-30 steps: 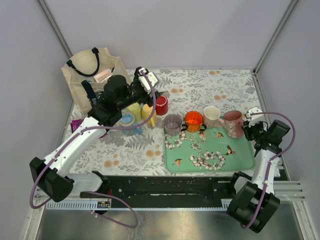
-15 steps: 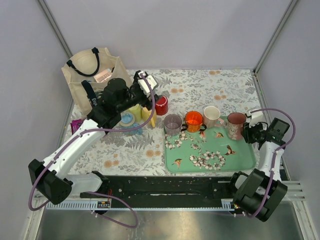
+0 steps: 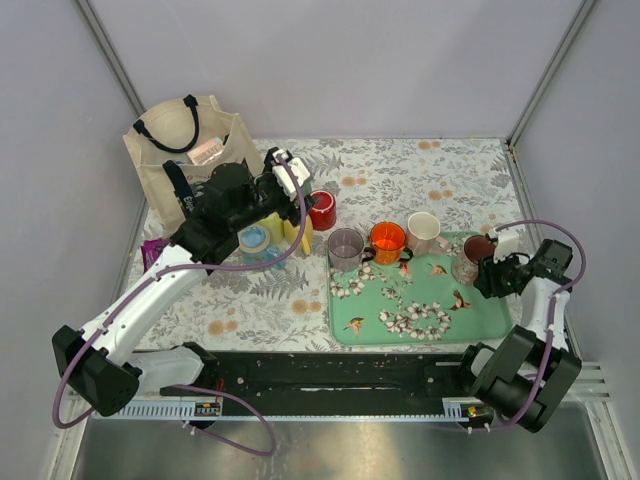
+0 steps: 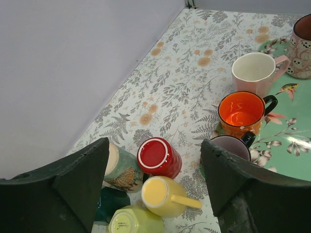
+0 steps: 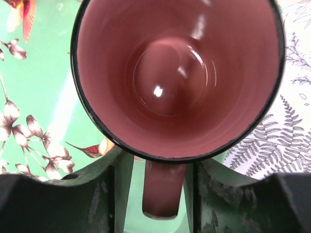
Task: Turn the mug right side up
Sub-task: Place the cup on the tray.
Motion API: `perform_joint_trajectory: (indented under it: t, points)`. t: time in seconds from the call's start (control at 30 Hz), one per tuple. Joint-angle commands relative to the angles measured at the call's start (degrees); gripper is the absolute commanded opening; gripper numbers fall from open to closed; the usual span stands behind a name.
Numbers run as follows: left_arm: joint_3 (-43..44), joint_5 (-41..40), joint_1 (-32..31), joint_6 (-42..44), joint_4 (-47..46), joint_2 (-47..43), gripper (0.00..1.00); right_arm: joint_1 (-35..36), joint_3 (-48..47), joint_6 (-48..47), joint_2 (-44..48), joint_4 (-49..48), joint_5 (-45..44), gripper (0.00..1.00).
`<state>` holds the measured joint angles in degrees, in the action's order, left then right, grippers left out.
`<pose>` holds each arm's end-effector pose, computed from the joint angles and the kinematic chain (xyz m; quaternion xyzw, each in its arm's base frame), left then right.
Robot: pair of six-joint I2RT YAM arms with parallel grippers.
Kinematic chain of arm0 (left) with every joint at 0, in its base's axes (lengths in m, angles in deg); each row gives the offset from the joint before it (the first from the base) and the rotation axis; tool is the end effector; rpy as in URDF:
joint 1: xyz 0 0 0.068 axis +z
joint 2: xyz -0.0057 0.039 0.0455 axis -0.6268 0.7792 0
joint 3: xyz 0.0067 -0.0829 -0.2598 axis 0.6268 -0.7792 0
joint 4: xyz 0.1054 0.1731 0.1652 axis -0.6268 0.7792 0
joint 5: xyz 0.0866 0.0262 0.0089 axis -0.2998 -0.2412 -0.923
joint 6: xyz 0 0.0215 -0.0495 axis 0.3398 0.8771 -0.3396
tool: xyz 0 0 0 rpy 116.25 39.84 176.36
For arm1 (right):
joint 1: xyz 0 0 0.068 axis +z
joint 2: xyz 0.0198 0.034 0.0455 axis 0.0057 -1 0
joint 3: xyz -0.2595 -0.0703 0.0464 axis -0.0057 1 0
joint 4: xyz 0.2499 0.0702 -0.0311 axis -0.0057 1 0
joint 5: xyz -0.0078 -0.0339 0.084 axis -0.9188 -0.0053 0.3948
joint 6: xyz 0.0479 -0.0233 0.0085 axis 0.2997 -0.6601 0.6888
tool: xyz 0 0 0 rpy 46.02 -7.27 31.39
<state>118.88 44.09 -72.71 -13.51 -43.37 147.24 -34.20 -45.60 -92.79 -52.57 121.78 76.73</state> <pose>0.2206 -0.1599 0.3977 0.4328 0.6135 -0.1693 0.6384 0.1708 -0.0899 0.1958 -0.2002 0.9057 0.0656 0.3679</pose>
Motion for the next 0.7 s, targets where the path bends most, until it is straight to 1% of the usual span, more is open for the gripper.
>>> perform_joint_trajectory:
  t: [0.0, 0.1, 0.2, 0.37, 0.53, 0.67]
  points:
    - [1.3, 0.9, 0.0, 1.9, -0.4, -1.2, 0.79, -0.1, -4.1, 3.1, -0.6, -1.1, 2.0, 0.52]
    - [3.1, 1.1, 0.0, 3.6, 1.0, -0.4, 0.79, -0.1, -5.3, 4.6, -2.7, -2.5, 6.1, 0.51]
    - [4.0, 0.3, 0.0, 3.0, 0.6, 0.3, 0.79, 0.0, -7.5, 6.2, -5.8, -4.0, 8.0, 0.47]
    - [2.2, 0.0, 0.0, 1.8, -1.8, -0.2, 0.79, 0.5, -12.1, 7.2, -10.9, -5.7, 8.8, 0.42]
    - [1.3, 0.3, 0.0, 1.6, -2.5, -0.7, 0.79, 2.4, -17.5, 7.4, -15.8, -6.3, 8.5, 0.41]
    - [0.8, 0.6, 0.0, 1.5, -2.4, -1.3, 0.79, 5.6, -20.8, 6.6, -19.3, -5.6, 7.3, 0.41]
